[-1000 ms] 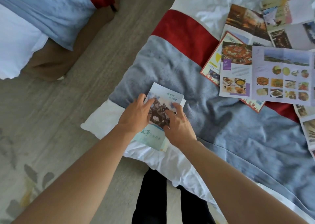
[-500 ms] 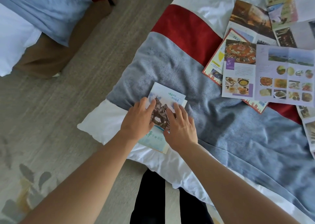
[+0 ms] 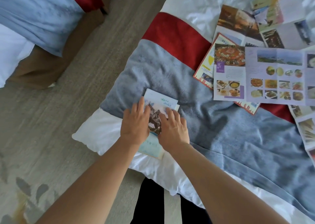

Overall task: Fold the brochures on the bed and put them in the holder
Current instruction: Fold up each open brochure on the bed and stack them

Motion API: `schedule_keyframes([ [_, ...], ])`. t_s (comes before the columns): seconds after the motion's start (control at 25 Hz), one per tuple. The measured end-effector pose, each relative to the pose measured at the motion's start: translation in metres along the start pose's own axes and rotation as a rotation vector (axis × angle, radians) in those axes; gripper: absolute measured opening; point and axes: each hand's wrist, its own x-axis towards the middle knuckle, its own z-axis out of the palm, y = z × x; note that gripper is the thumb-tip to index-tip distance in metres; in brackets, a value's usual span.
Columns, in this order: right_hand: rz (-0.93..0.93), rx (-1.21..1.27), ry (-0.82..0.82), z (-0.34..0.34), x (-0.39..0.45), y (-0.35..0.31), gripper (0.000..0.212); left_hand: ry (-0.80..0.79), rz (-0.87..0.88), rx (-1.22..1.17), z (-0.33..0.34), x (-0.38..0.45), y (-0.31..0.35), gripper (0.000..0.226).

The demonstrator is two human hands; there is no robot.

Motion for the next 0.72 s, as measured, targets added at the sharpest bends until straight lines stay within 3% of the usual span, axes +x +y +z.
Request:
schedule_keyframes([
  [0.24,0.063,0.075,0.080,-0.044,-0.018,0.055,0.068,0.025,0.042,-0.090,-0.041,0.024,0.054,0.037],
  [0.52,0.223,0.122,0.118,-0.083,-0.047,0.170,0.068,0.052,0.109,-0.183,-0.074,0.062,0.150,0.041],
  [0.72,0.266,0.145,0.179,-0.098,-0.063,0.252,0.066,-0.007,-0.031,-0.365,-0.087,0.081,0.218,0.043],
])
